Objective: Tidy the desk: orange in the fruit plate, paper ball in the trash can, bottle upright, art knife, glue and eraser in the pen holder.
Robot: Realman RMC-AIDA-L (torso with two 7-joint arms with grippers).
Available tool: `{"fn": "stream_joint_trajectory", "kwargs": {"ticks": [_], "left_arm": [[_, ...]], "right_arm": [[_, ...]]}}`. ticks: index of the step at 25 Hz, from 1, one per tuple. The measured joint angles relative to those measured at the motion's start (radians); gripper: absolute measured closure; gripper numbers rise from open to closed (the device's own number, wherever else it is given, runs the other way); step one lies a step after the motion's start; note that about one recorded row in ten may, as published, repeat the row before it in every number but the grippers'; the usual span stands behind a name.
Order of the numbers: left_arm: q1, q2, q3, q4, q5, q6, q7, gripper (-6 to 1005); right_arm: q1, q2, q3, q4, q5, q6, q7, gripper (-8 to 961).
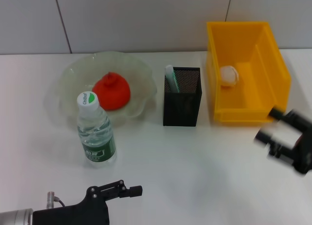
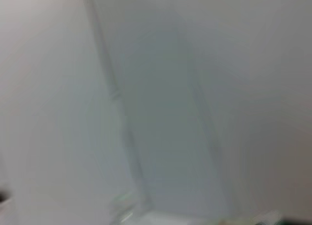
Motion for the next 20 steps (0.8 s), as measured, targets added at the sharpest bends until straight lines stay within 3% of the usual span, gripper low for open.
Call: {"fn": "stream_joint_trajectory", "kwargs": {"ticks": [3, 6, 11, 20], "left_arm": [[-0.005, 0.0, 0.0, 0.0, 0.0, 0.0, -0.007, 193], [-0.008, 0.0, 0.0, 0.0, -0.002, -0.003, -0.008, 192], [-0.009, 0.004, -0.002, 0.0, -0.006, -0.004, -0.01, 192], [-0.017, 0.008, -0.031, 0.0, -0.006, -0.004, -0.013, 192]], "right_arm": [[0.038, -0.009, 0.005, 0.006, -0.166, -0.029, 0.04, 219], [0.087, 0.002, 0.007, 0.011, -0.312, -0.03, 0.071, 203], [0.122, 0.019, 0.007, 0.012, -0.4, -0.024, 0.088, 131], [0.125, 0.029, 0.009, 0.018, -0.437, -0.01, 0.077, 137]]}}
